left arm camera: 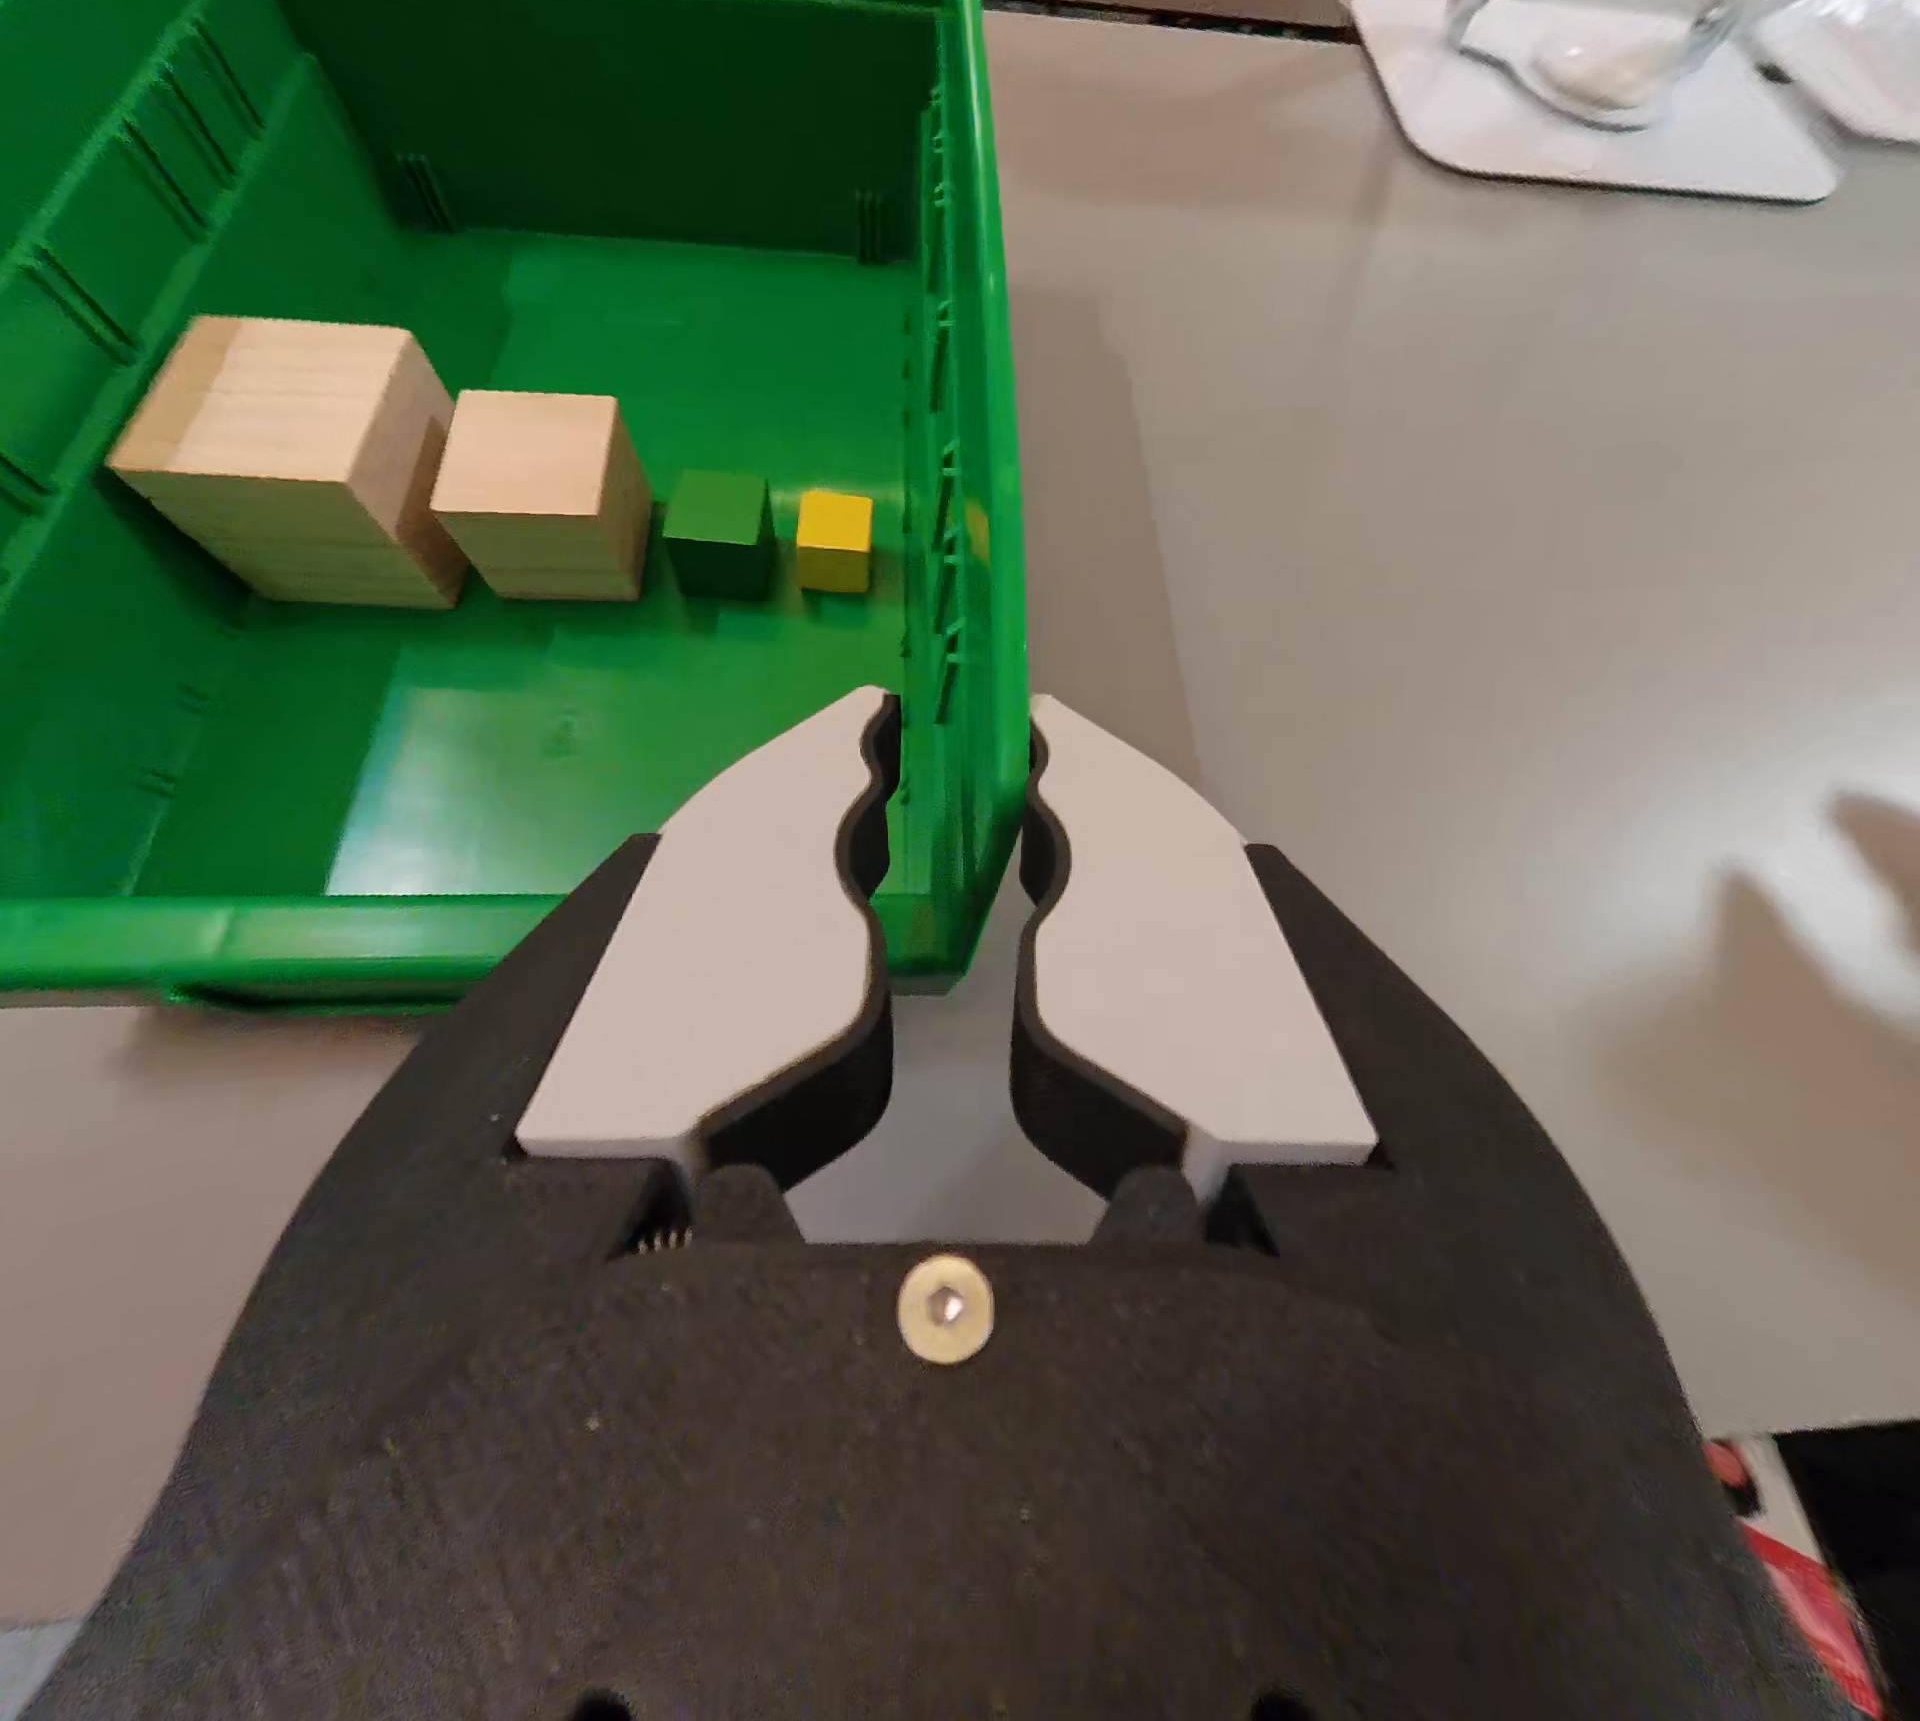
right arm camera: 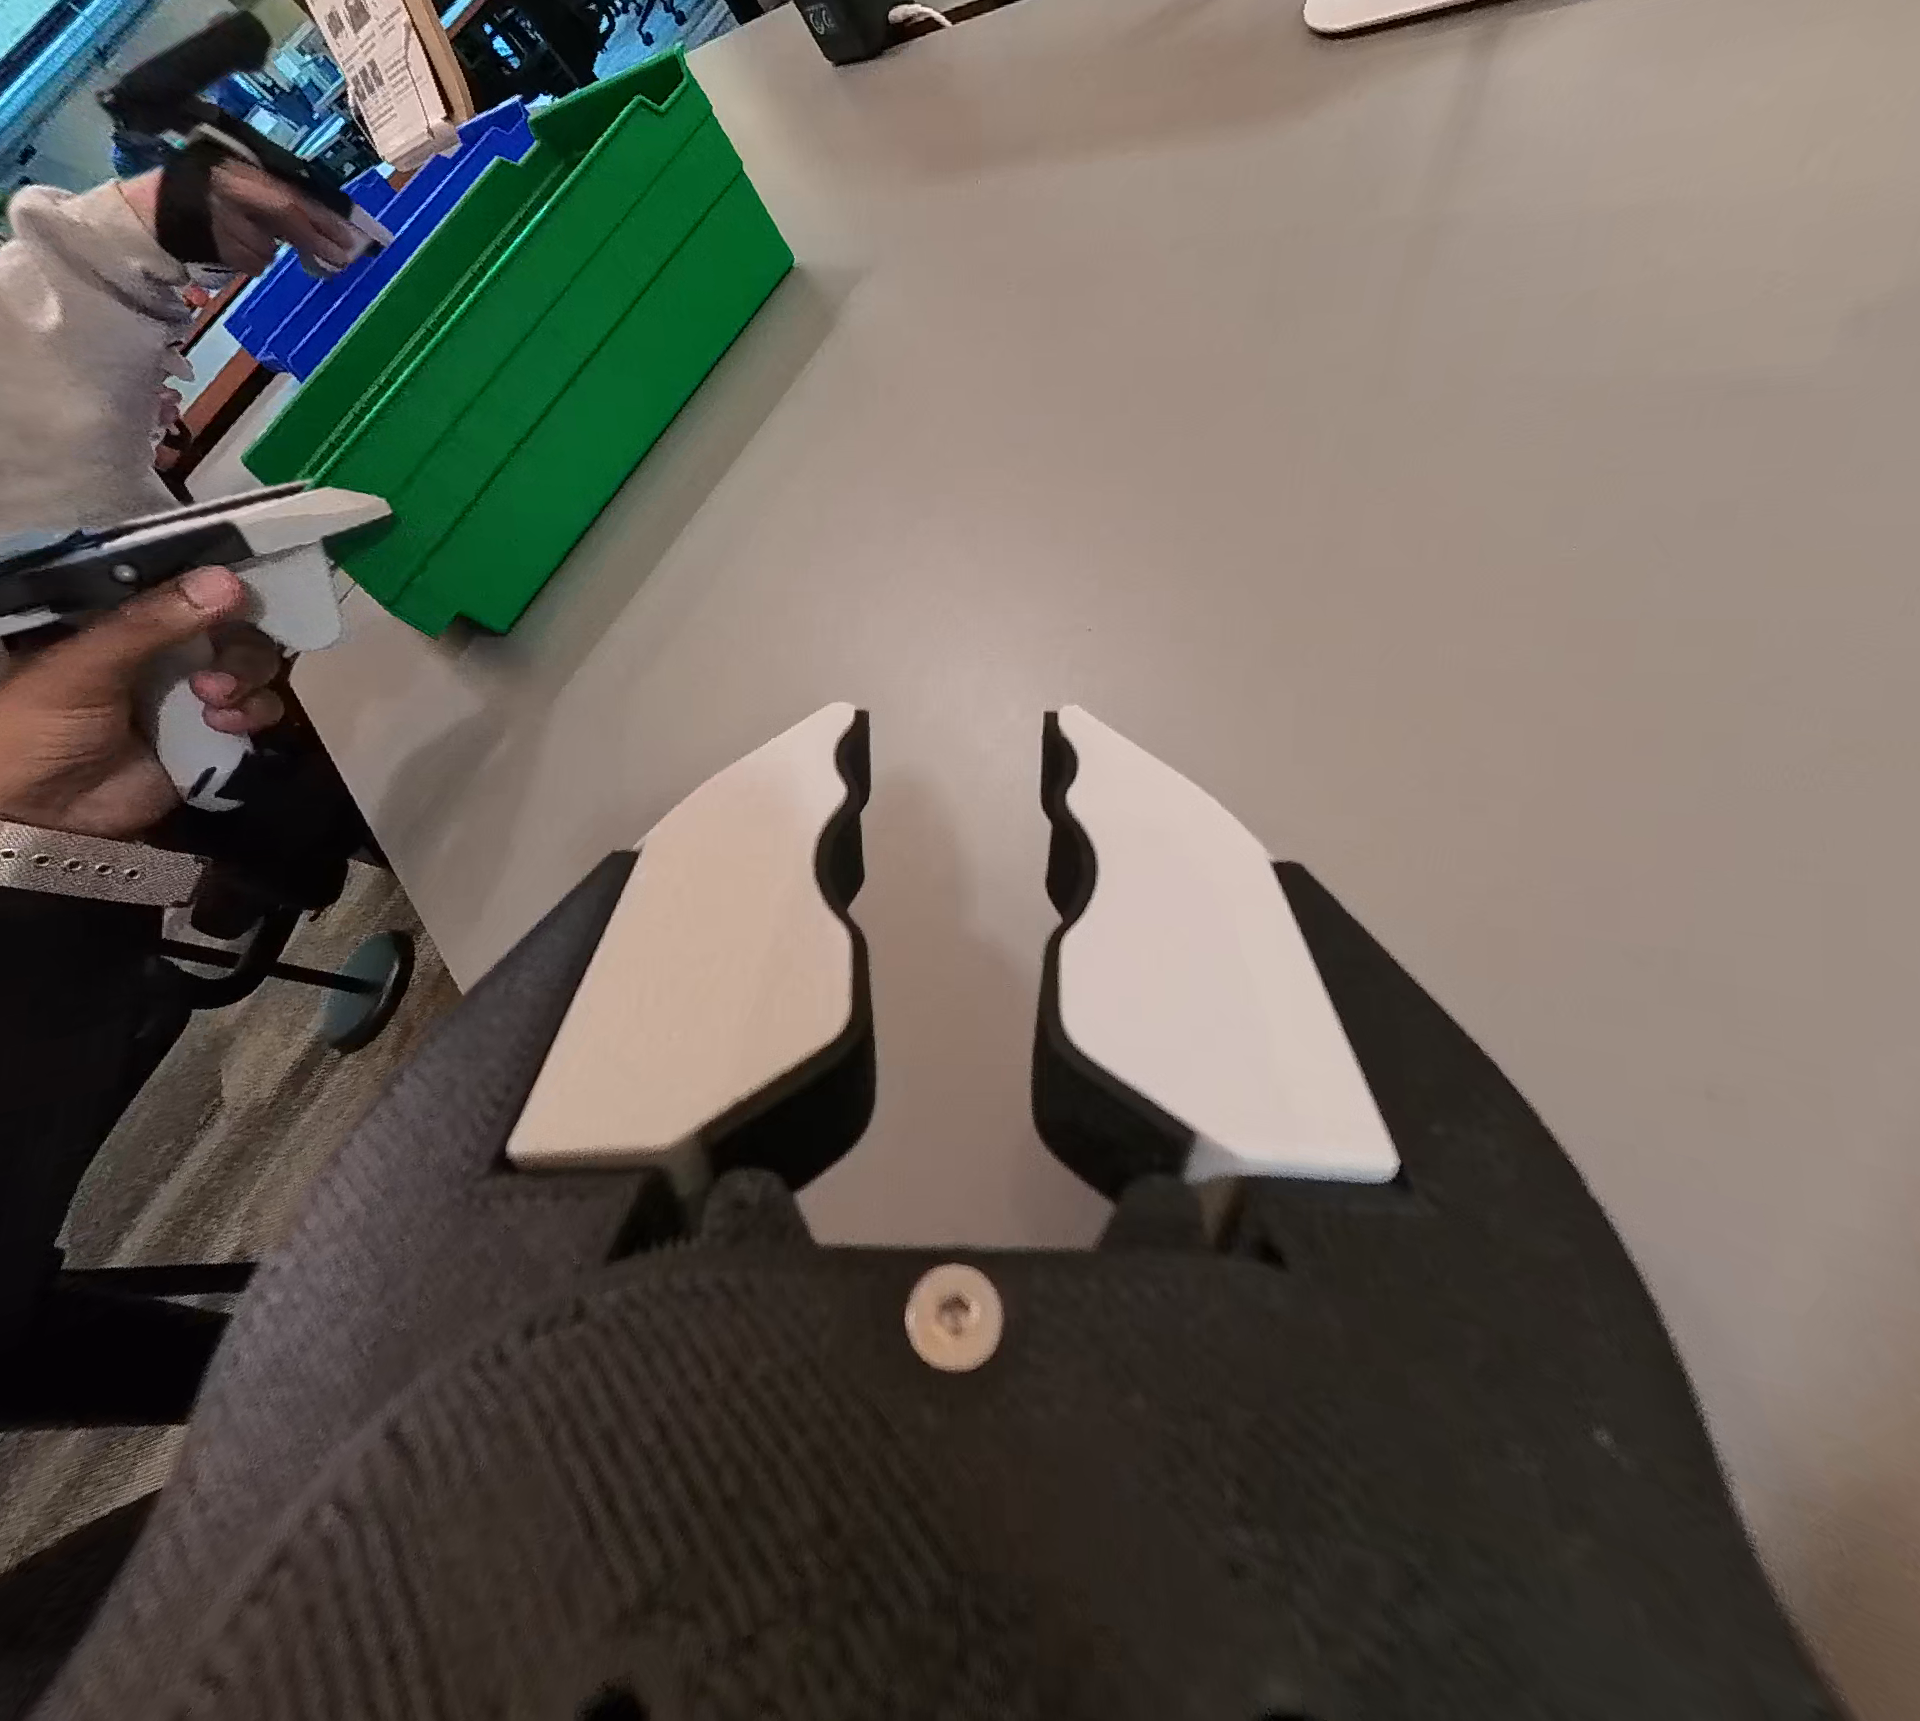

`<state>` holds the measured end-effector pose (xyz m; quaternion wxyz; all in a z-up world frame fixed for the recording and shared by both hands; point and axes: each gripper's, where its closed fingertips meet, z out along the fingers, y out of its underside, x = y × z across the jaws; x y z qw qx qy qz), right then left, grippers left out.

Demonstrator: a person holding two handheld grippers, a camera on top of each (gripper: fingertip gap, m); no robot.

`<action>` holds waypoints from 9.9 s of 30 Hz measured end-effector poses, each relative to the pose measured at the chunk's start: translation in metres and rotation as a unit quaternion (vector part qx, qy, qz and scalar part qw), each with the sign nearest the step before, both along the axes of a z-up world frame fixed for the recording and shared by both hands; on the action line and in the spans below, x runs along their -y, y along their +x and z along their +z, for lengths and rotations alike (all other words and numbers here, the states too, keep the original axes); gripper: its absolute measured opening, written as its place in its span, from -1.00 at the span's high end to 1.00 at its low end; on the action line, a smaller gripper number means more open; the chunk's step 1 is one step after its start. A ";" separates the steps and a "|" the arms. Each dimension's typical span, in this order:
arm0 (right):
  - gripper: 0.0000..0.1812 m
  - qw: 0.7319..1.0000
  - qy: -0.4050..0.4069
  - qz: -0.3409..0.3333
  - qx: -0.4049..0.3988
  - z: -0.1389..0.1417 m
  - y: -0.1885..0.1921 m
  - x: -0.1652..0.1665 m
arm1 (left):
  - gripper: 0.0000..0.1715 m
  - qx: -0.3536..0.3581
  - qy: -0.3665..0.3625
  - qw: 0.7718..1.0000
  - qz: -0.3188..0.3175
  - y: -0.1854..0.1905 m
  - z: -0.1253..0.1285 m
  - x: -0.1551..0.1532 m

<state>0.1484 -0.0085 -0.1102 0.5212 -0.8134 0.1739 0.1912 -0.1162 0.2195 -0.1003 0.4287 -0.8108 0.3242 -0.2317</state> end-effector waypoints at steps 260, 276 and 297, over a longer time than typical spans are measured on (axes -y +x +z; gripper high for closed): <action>0.77 0.723 -0.279 0.439 0.455 -0.044 0.247 0.179 | 0.46 0.218 -0.275 0.767 -0.536 0.274 0.000 0.304; 0.77 0.750 -0.239 0.422 0.450 -0.047 0.247 0.155 | 0.47 0.208 -0.287 0.771 -0.529 0.274 -0.004 0.311; 0.50 0.774 -0.220 0.378 0.457 -0.039 0.257 0.168 | 0.49 0.209 -0.294 0.769 -0.528 0.270 -0.004 0.309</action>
